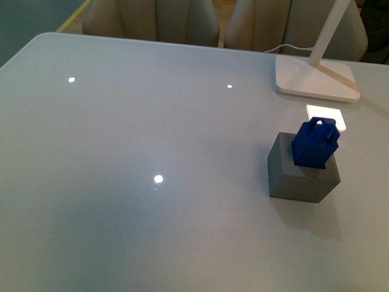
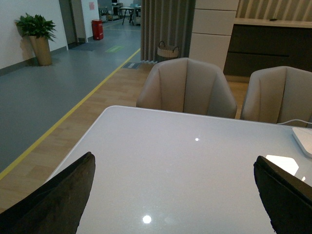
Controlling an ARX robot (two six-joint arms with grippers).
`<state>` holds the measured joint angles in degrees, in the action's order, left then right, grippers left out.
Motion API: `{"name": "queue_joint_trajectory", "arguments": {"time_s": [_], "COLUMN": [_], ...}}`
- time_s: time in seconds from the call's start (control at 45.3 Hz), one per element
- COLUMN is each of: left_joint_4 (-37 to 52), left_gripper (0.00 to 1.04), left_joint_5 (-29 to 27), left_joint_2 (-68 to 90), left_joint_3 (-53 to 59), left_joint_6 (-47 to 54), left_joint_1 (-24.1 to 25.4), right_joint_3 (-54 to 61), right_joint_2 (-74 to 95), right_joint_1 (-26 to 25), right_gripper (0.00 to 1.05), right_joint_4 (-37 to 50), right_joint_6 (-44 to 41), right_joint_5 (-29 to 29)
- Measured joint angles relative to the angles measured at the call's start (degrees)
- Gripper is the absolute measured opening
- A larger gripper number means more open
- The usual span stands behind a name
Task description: Insert blue part into gray base
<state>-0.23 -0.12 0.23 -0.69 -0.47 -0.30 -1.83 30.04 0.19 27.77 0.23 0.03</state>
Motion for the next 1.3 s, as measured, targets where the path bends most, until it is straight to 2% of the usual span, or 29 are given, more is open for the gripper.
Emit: {"name": "queue_joint_trajectory", "arguments": {"time_s": [0.088,0.442,0.861,0.972,1.171,1.193,1.237,1.303], "left_joint_4": [0.0,0.0,0.0,0.0,0.0,0.0,0.0,0.0], "left_gripper": [0.97,0.97,0.97,0.97,0.97,0.97,0.97,0.97], "left_joint_5": [0.0,0.0,0.0,0.0,0.0,0.0,0.0,0.0], "left_joint_2": [0.0,0.0,0.0,0.0,0.0,0.0,0.0,0.0], "left_joint_3": [0.0,0.0,0.0,0.0,0.0,0.0,0.0,0.0], "left_joint_6": [0.0,0.0,0.0,0.0,0.0,0.0,0.0,0.0], "left_joint_1": [0.0,0.0,0.0,0.0,0.0,0.0,0.0,0.0], "right_joint_3": [0.8,0.8,0.8,0.8,0.8,0.8,0.8,0.8], "right_joint_2": [-1.4,-12.2,-20.0,-27.8,-29.6,-29.6,-29.7,-29.7], "right_joint_1": [0.0,0.0,0.0,0.0,0.0,0.0,0.0,0.0], "right_gripper": [0.02,0.02,0.02,0.02,0.02,0.04,0.17,0.29], "right_joint_4": [0.5,-9.8,-17.7,-26.9,-27.6,-27.7,-27.7,-27.7], "right_joint_6": [0.0,0.0,0.0,0.0,0.0,-0.1,-0.1,-0.1], "right_joint_5": [0.0,0.0,0.0,0.0,0.0,0.0,0.0,0.0]}}
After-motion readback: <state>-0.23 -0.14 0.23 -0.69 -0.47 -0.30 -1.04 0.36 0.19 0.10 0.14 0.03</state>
